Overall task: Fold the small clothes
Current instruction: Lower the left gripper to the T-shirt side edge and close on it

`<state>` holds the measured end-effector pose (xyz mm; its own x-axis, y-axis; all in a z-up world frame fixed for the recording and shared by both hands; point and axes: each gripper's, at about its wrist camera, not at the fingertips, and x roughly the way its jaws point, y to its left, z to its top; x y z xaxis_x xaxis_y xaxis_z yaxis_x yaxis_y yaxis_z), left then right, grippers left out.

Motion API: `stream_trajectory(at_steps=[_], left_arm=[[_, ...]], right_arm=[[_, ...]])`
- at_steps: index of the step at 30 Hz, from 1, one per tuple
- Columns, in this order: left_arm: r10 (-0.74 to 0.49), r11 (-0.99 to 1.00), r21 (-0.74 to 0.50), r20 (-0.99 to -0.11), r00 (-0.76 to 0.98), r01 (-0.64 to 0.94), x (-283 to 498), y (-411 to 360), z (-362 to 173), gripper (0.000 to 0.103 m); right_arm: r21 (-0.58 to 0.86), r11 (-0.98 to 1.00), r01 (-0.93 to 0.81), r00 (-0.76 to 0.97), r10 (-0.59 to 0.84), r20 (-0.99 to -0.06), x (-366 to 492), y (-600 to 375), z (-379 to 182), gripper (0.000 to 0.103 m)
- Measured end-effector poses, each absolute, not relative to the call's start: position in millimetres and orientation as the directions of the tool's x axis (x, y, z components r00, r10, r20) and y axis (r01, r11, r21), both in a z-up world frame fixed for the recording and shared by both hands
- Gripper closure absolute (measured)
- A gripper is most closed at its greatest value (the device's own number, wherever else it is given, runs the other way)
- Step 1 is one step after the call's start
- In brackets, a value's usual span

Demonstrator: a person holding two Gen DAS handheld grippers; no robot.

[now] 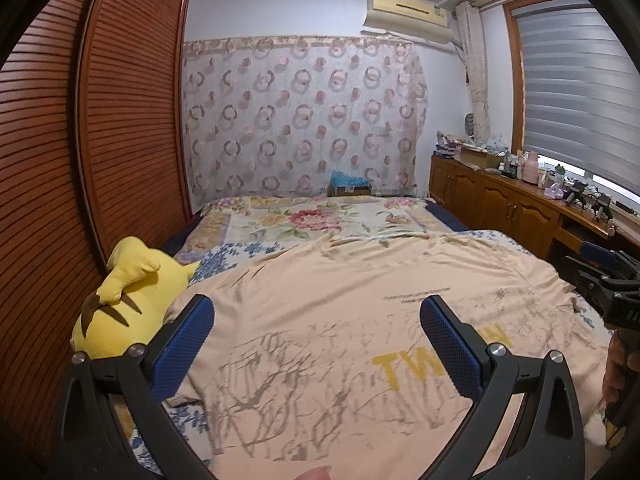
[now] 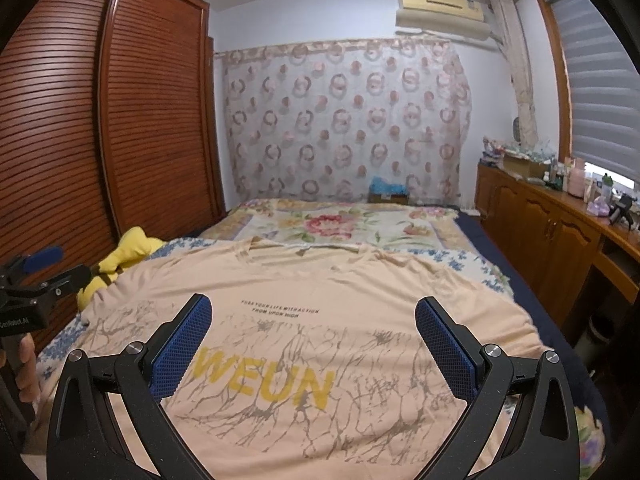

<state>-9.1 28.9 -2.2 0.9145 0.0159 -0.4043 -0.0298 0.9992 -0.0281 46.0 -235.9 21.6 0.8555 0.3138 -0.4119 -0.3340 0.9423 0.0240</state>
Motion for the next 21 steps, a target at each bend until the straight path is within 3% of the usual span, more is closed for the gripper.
stream_trajectory(at_steps=[21], left_arm=[[0.046, 0.996, -0.04, -0.542, 0.839, -0.081, 8, 106, -55, 0.0]], right_arm=[[0.017, 0.911, -0.412, 0.783, 0.364, -0.505, 63, -216, -14, 0.0]])
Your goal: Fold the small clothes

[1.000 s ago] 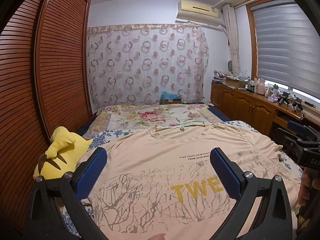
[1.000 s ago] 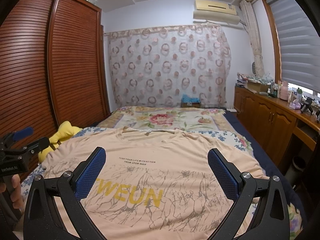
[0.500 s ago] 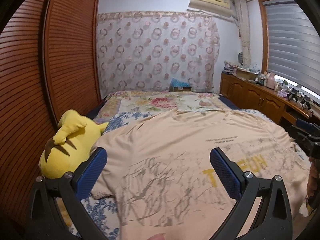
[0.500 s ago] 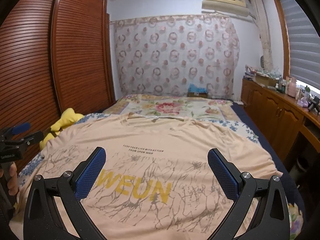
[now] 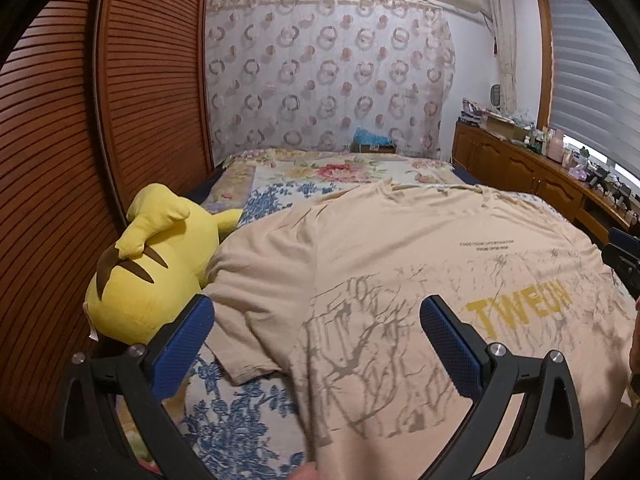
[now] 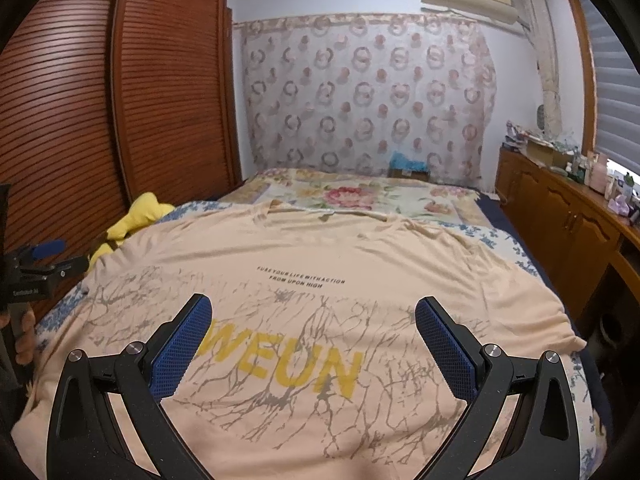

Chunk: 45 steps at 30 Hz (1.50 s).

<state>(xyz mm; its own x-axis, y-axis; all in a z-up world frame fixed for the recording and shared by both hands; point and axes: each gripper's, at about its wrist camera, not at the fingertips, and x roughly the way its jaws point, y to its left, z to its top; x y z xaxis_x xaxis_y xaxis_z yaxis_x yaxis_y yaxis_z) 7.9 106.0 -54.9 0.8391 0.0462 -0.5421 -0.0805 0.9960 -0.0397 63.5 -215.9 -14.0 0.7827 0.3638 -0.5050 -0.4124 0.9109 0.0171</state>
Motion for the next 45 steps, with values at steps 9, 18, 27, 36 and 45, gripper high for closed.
stream_trajectory(at_steps=[9, 18, 27, 36, 45], left_arm=[[0.07, 0.996, -0.01, -0.584, 0.809, -0.094, 17, 138, -65, 0.0], [0.012, 0.995, -0.068, -0.657, 0.753, -0.075, 40, 178, -76, 0.018], [-0.037, 0.983, -0.15, -0.735, 0.677, -0.109, 59, 212, -98, 0.037], [-0.109, 0.971, -0.22, -0.748, 0.655, -0.09, 69, 223, -107, 0.067], [-0.056, 0.986, -0.148, -0.708, 0.704, -0.071, 64, 209, -84, 0.101]], right_arm=[[0.002, 0.883, -0.47, 0.731, 0.391, -0.559, 71, -198, -29, 0.0], [-0.004, 0.848, -0.53, 0.687, 0.426, -0.589, 78, -178, -37, 0.0], [-0.003, 0.82, -0.572, 0.633, 0.439, -0.638, 82, -163, -49, 0.0], [0.007, 0.808, -0.589, 0.612, 0.452, -0.649, 80, -158, -52, 0.0], [0.037, 0.822, -0.568, 0.614, 0.454, -0.646, 78, -174, -50, 0.0]])
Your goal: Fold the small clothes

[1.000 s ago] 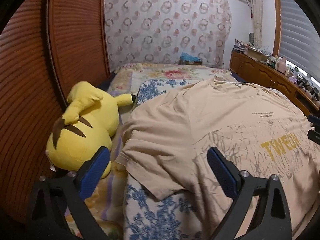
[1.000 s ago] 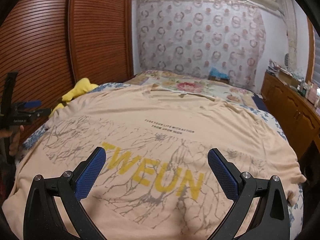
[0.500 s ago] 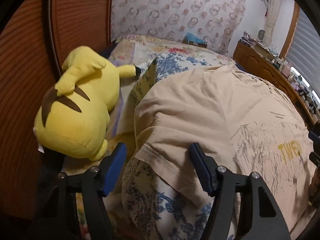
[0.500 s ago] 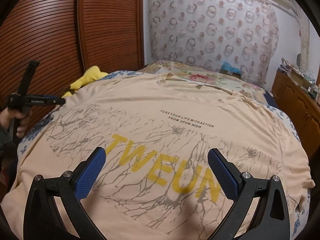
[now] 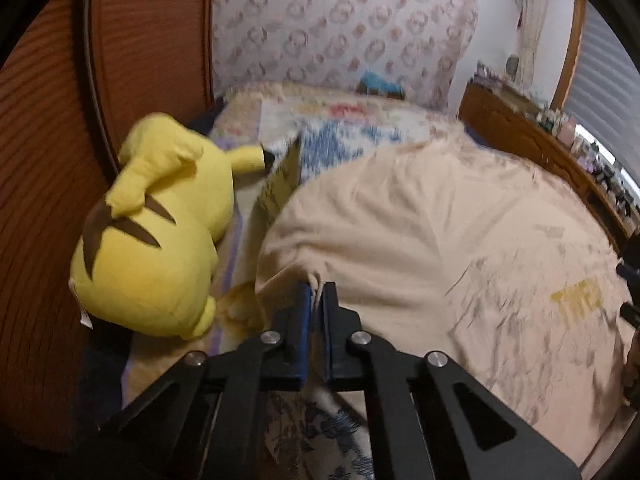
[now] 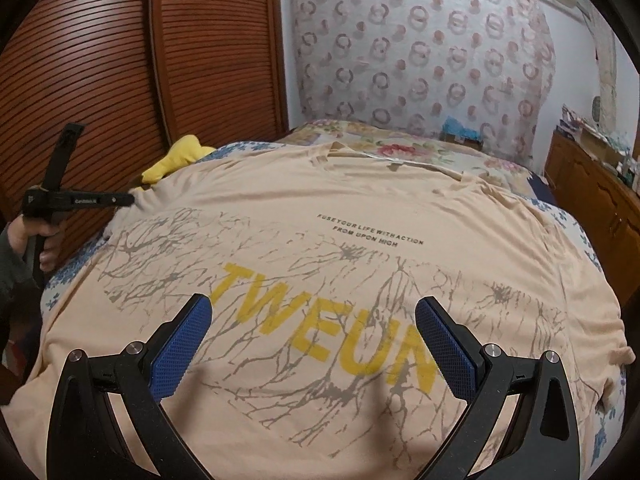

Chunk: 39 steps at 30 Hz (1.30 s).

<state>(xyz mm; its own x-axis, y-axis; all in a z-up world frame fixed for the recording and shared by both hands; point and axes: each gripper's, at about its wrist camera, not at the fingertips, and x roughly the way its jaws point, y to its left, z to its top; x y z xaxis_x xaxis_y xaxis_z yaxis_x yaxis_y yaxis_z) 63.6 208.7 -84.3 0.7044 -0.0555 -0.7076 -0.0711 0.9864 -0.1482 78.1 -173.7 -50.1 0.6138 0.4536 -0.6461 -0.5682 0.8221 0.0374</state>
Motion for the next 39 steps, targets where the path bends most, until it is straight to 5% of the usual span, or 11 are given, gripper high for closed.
stream_trajectory(at_steps=[19, 31, 34, 39], left_arm=[[-0.24, 0.971, -0.13, -0.588, 0.772, 0.203, 69, 93, -2, 0.099], [-0.227, 0.972, -0.084, -0.562, 0.795, 0.218, 45, 80, 2, 0.064], [-0.209, 0.977, -0.086, -0.548, 0.81, 0.194, 34, 87, 3, 0.052], [-0.155, 0.988, -0.074, -0.529, 0.834, 0.137, 17, 101, 2, 0.049]], right_arm=[[0.075, 0.847, -0.526, 0.639, 0.452, -0.622, 79, -209, -38, 0.0], [0.063, 0.846, -0.529, 0.639, 0.446, -0.626, 82, -212, -39, 0.0], [0.059, 0.824, -0.564, 0.621, 0.47, -0.628, 83, -206, -36, 0.004], [0.018, 0.775, -0.632, 0.592, 0.498, -0.634, 88, -184, -27, 0.016]])
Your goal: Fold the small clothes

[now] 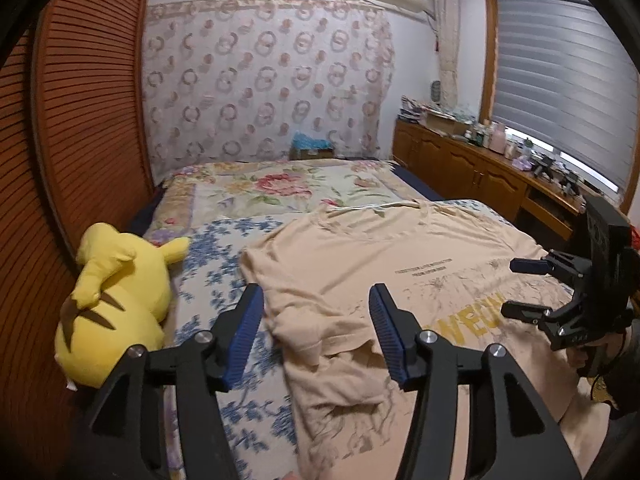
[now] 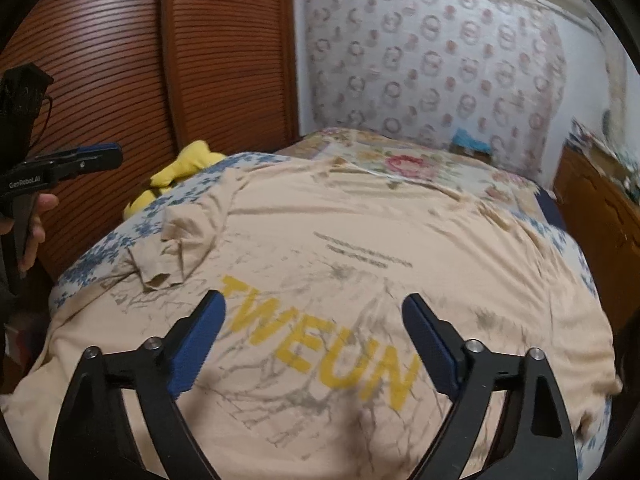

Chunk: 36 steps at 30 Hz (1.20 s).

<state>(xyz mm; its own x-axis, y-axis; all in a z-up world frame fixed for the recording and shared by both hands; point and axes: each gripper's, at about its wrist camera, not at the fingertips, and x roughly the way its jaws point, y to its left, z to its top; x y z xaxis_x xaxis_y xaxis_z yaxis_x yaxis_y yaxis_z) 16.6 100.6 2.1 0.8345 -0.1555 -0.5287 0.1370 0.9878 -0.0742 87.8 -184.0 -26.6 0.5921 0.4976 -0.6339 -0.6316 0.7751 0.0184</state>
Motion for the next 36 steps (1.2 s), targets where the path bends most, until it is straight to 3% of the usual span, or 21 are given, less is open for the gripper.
stream_trajectory(at_steps=[9, 22, 25, 27, 30, 36], left_arm=[[-0.083, 0.996, -0.067, -0.52, 0.85, 0.056, -3, 124, -11, 0.048], [-0.039, 0.997, -0.076, -0.535, 0.844, -0.002, -10, 142, -28, 0.047], [-0.033, 0.997, -0.081, -0.539, 0.841, -0.013, -13, 146, -32, 0.047], [-0.031, 0.996, -0.086, -0.541, 0.841, -0.018, -14, 148, -33, 0.047], [-0.026, 0.996, -0.089, -0.547, 0.837, -0.027, -16, 151, -37, 0.047], [-0.029, 0.995, -0.095, -0.557, 0.83, -0.029, -17, 151, -41, 0.047]], right_arm=[[-0.002, 0.674, -0.739, 0.511, 0.558, -0.654, 100, -127, -20, 0.04], [0.066, 0.524, -0.849, 0.329, 0.623, -0.709, 124, -39, -38, 0.052], [0.077, 0.494, -0.866, 0.293, 0.627, -0.721, 126, -21, -45, 0.057], [0.098, 0.475, -0.875, 0.264, 0.637, -0.725, 127, -11, -48, 0.067], [0.116, 0.446, -0.888, 0.228, 0.643, -0.731, 126, 0, -53, 0.073], [0.071, 0.408, -0.91, 0.202, 0.588, -0.783, 124, 28, -64, 0.073]])
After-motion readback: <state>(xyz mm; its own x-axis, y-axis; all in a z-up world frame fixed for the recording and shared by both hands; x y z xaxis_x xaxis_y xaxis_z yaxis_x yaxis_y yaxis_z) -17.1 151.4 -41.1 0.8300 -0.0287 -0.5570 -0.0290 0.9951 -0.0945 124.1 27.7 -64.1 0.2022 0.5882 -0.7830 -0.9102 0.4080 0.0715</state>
